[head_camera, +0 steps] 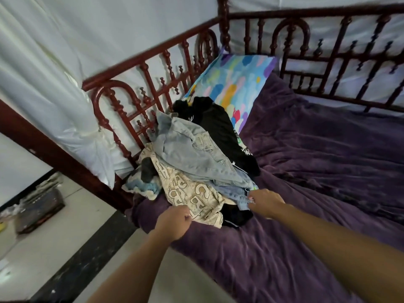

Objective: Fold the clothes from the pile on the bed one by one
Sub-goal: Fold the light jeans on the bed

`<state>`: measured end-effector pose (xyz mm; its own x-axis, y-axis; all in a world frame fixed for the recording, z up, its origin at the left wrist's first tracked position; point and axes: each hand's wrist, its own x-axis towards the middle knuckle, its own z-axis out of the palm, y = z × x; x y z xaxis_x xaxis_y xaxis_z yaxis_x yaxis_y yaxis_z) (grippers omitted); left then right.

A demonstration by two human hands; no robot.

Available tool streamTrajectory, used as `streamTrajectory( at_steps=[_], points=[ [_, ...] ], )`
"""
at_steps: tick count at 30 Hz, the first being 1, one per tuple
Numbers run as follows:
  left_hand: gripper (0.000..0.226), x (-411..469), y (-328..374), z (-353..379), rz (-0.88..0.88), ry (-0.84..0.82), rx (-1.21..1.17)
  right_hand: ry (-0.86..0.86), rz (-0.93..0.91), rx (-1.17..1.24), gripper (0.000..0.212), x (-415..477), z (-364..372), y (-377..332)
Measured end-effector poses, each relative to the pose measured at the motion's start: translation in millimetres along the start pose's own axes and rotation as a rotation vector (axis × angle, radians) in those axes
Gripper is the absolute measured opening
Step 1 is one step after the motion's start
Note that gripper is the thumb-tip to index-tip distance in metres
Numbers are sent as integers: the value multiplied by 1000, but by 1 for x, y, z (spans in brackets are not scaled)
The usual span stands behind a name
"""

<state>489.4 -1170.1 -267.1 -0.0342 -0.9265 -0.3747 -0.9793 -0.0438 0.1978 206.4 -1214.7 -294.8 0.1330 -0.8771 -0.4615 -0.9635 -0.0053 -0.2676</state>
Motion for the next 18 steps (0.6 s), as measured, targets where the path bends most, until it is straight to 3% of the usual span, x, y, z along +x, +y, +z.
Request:
streamTrajectory(
  at_steps=[5, 11, 18],
  points=[
    [28, 88, -28, -16, 69, -86, 24, -9, 93, 32, 31, 74, -9, -20],
    [17, 232, -48, -33, 279, -166, 143, -60, 329, 152, 38, 179, -7, -29],
    [19, 385, -43, -36, 529, -44, 90, 133, 502, 417, 47, 316, 6, -42]
  ],
)
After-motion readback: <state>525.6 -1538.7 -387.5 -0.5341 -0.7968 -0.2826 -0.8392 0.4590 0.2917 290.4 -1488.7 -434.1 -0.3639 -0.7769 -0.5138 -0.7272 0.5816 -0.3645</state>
